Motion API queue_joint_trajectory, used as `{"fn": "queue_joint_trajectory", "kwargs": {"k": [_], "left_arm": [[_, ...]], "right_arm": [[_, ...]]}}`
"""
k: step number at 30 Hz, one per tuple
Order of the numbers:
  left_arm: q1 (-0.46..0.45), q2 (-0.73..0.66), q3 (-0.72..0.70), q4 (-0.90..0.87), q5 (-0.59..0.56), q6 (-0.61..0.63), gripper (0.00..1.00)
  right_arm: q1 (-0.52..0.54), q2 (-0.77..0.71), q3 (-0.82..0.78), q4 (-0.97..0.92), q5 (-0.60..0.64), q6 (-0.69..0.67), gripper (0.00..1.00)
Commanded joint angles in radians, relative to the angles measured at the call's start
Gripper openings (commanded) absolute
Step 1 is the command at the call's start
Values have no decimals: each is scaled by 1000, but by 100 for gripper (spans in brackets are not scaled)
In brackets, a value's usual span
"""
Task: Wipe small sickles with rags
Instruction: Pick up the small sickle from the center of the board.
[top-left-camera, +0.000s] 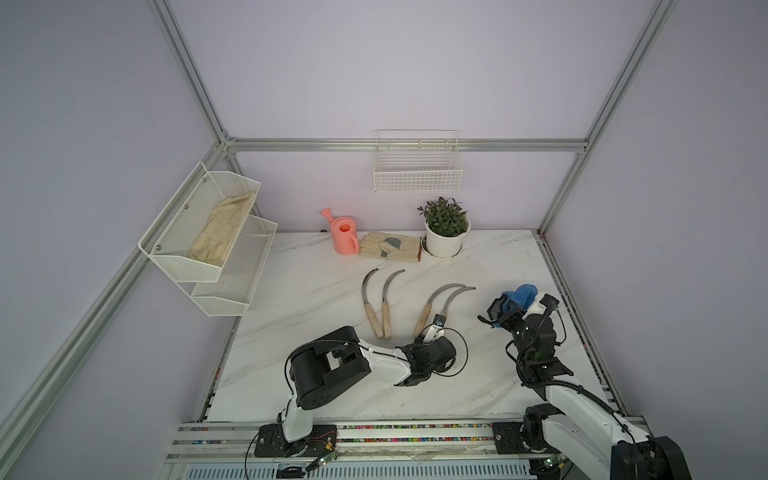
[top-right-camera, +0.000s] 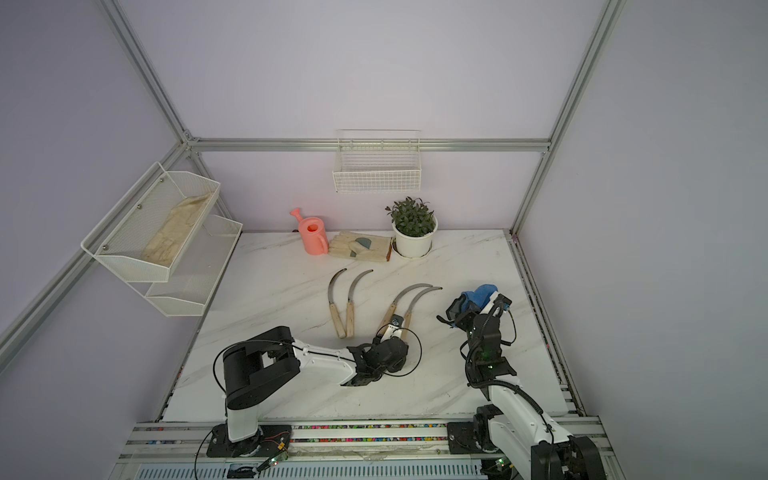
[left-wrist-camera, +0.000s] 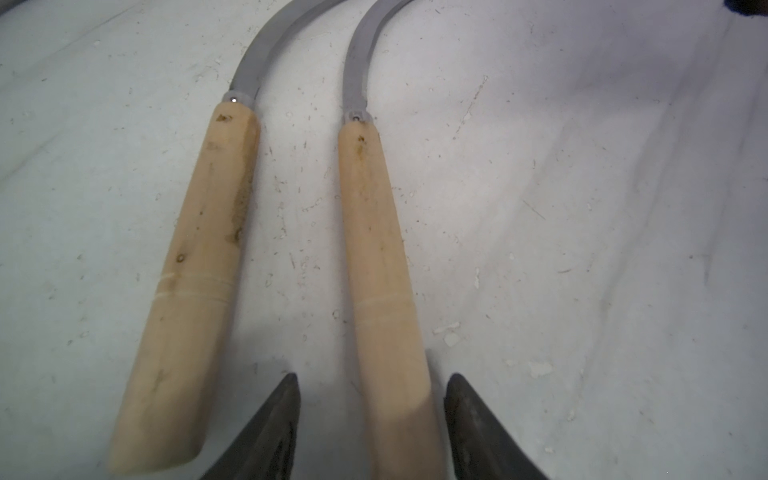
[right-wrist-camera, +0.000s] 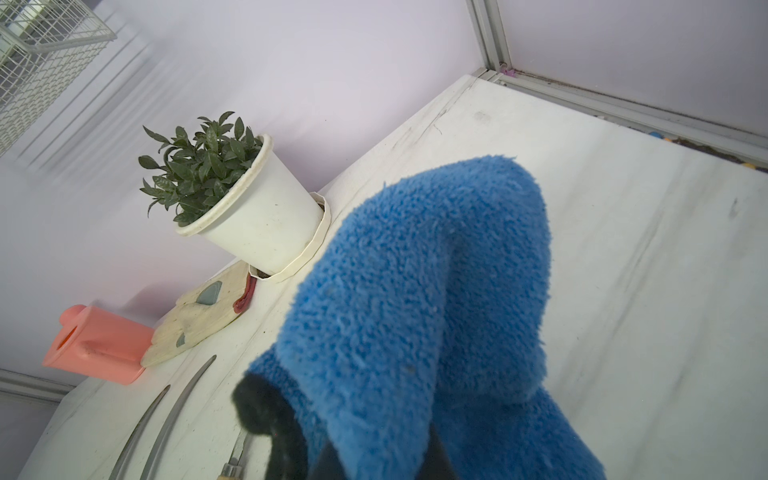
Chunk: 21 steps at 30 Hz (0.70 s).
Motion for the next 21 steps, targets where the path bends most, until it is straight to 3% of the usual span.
{"fn": "queue_joint_trajectory", "kwargs": {"k": [1, 9, 18, 20, 21], "left_arm": [[-11, 19, 46, -4, -17, -5, 51], [-11, 14, 46, -50, -46, -37, 36], [-12, -8, 15, -23, -60, -29, 12], [-12, -24, 3, 0, -64, -4, 1], [-12, -36, -2, 5, -72, 6, 0]], "right_arm": [[2, 0, 27, 33, 17, 15, 0], [2, -6, 26, 28, 20, 17, 0], [2, -22, 20, 24, 26, 19, 0], [3, -27, 23, 14, 16, 22, 0], [2, -35, 25, -3, 26, 24, 0]]}}
